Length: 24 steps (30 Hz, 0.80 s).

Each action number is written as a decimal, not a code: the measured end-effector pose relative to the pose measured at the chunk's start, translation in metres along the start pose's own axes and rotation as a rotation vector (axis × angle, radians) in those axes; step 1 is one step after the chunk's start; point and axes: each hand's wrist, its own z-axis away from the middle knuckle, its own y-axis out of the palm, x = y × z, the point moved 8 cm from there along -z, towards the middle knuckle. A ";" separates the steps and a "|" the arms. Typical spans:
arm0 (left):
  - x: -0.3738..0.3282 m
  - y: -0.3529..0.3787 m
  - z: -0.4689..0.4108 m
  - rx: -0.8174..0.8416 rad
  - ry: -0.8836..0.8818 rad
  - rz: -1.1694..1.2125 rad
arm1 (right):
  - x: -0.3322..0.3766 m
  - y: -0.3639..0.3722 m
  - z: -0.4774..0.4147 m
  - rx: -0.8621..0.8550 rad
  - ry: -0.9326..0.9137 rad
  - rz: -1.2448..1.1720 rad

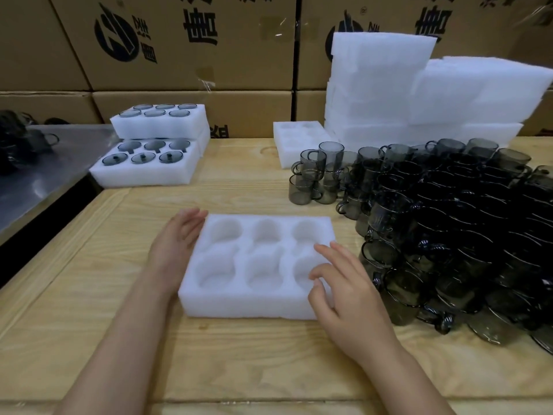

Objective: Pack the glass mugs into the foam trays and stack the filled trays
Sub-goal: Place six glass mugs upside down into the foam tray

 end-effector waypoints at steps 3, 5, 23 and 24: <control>0.003 0.018 -0.001 0.146 0.118 0.111 | 0.003 -0.006 0.000 -0.069 -0.046 0.044; 0.002 0.025 0.000 0.214 0.168 0.022 | 0.005 -0.013 0.001 -0.121 -0.075 0.054; 0.009 0.038 -0.006 0.350 0.175 -0.005 | -0.114 -0.126 0.018 -0.282 0.268 0.640; 0.009 0.038 -0.006 0.351 0.169 -0.009 | -0.116 -0.126 0.018 -0.281 0.263 0.633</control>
